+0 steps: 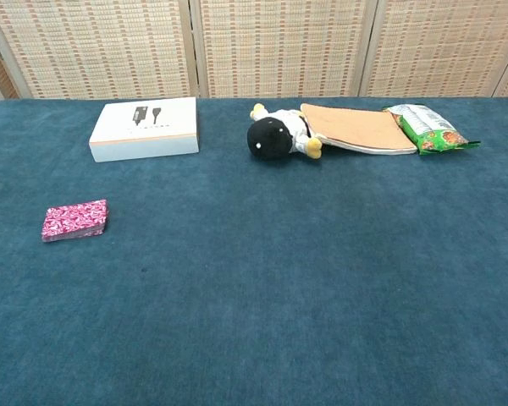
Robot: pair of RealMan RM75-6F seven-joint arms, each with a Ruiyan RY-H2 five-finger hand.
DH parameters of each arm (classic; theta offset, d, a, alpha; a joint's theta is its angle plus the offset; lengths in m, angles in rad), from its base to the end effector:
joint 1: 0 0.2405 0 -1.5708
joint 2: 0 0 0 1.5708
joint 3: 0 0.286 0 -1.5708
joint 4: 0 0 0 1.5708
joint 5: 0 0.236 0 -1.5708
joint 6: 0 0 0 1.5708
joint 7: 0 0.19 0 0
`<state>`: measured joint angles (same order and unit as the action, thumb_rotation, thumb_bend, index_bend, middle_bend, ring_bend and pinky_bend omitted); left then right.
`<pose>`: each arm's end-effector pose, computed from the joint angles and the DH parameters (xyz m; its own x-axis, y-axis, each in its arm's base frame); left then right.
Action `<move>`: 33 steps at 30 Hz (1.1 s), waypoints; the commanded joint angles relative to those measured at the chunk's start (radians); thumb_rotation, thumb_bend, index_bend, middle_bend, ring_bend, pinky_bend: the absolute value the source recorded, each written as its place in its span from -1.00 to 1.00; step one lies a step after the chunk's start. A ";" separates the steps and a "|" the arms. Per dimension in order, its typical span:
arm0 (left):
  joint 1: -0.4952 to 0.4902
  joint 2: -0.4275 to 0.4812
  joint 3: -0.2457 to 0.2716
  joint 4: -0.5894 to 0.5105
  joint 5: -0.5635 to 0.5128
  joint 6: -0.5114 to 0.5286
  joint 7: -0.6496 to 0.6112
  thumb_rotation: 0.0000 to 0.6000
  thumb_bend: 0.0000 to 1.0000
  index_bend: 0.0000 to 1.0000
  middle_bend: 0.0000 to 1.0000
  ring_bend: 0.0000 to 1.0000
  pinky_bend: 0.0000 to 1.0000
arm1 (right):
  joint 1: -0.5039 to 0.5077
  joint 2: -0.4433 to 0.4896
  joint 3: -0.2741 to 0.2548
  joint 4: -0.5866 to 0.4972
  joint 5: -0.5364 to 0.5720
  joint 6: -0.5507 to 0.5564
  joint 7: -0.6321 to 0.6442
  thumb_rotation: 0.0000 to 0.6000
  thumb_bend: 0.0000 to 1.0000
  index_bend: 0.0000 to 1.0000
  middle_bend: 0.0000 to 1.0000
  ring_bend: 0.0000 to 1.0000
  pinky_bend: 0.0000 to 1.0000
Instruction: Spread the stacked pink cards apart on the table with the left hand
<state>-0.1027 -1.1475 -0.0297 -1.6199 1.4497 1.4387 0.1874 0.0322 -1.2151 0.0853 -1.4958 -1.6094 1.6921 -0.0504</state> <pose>-0.3531 0.2321 0.1285 0.5250 0.0683 0.8483 0.8499 0.0113 -0.5269 -0.3377 -0.2169 0.1593 0.4437 0.2206 0.8686 -0.8842 -0.0502 0.4644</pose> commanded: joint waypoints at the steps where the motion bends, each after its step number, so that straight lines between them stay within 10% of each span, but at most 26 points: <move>1: -0.001 -0.001 0.000 0.000 -0.002 -0.002 0.004 1.00 -0.17 -0.63 -0.41 -0.38 -0.28 | 0.001 0.001 -0.002 -0.002 -0.001 -0.007 0.000 1.00 -0.06 1.00 0.64 0.40 0.65; 9: -0.007 -0.009 0.002 0.012 0.011 -0.004 0.001 1.00 -0.14 -0.70 -0.10 -0.08 -0.20 | -0.005 -0.005 -0.002 0.002 -0.010 0.008 -0.001 1.00 -0.06 1.00 0.64 0.40 0.65; 21: -0.075 -0.109 -0.027 0.053 0.049 -0.035 0.098 1.00 -0.19 -0.70 0.91 0.97 1.00 | 0.003 -0.001 0.004 -0.003 -0.002 -0.012 0.002 1.00 -0.06 1.00 0.64 0.40 0.65; 33: -0.202 -0.264 -0.097 -0.023 -0.150 -0.222 0.344 1.00 -0.19 -0.69 1.00 1.00 1.00 | 0.006 0.013 -0.004 0.000 -0.014 -0.022 0.035 1.00 -0.06 1.00 0.64 0.40 0.65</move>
<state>-0.2729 -1.3712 -0.1019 -1.6266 1.3568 1.2589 0.4936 0.0368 -1.2034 0.0825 -1.4958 -1.6229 1.6716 -0.0156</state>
